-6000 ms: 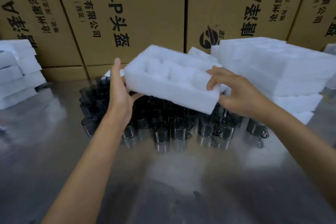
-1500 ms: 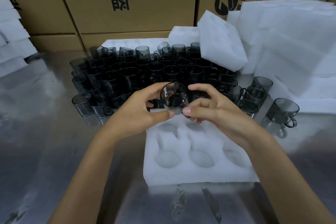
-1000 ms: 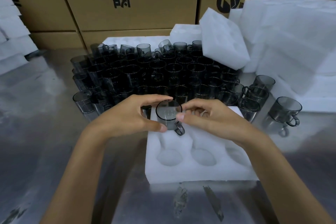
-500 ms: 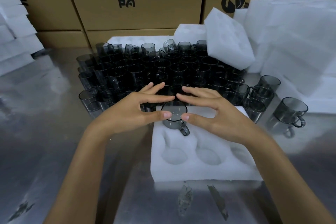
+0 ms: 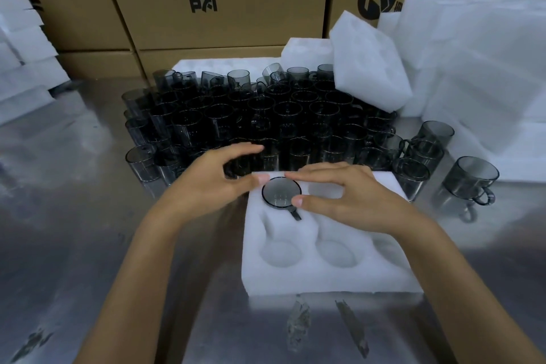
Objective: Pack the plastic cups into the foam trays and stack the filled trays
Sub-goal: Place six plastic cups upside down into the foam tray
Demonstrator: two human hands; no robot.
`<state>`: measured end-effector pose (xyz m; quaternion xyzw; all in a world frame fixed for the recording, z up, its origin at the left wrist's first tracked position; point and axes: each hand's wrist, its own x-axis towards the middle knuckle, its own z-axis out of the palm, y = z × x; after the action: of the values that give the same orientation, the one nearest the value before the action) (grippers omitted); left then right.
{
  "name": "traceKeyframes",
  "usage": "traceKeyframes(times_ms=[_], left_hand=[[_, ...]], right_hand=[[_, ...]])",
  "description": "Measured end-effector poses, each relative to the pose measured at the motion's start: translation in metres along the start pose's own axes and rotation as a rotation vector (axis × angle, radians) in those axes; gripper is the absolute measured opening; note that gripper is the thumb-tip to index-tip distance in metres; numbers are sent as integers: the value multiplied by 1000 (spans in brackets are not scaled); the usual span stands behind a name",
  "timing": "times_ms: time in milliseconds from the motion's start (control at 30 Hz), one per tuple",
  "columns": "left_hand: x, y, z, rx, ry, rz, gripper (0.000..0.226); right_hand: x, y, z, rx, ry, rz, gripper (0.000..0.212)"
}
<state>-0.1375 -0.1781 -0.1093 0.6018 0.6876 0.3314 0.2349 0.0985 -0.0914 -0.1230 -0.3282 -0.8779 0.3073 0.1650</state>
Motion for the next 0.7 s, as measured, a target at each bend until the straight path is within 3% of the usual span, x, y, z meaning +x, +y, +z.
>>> traceKeyframes(times_ms=[100, 200, 367, 500, 700], left_hand=[[2, -13, -8, 89, 153, -23, 31], [2, -20, -8, 221, 130, -31, 31], [4, -21, -3, 292, 150, 13, 19], [2, -19, -4, 211, 128, 60, 22], [2, -5, -5, -44, 288, 135, 14]], right_hand=[[1, 4, 0, 87, 32, 30, 37], [2, 9, -2, 198, 37, 89, 31], [3, 10, 1, 142, 45, 86, 30], [4, 12, 1, 155, 37, 93, 31], [5, 7, 2, 181, 107, 60, 28]])
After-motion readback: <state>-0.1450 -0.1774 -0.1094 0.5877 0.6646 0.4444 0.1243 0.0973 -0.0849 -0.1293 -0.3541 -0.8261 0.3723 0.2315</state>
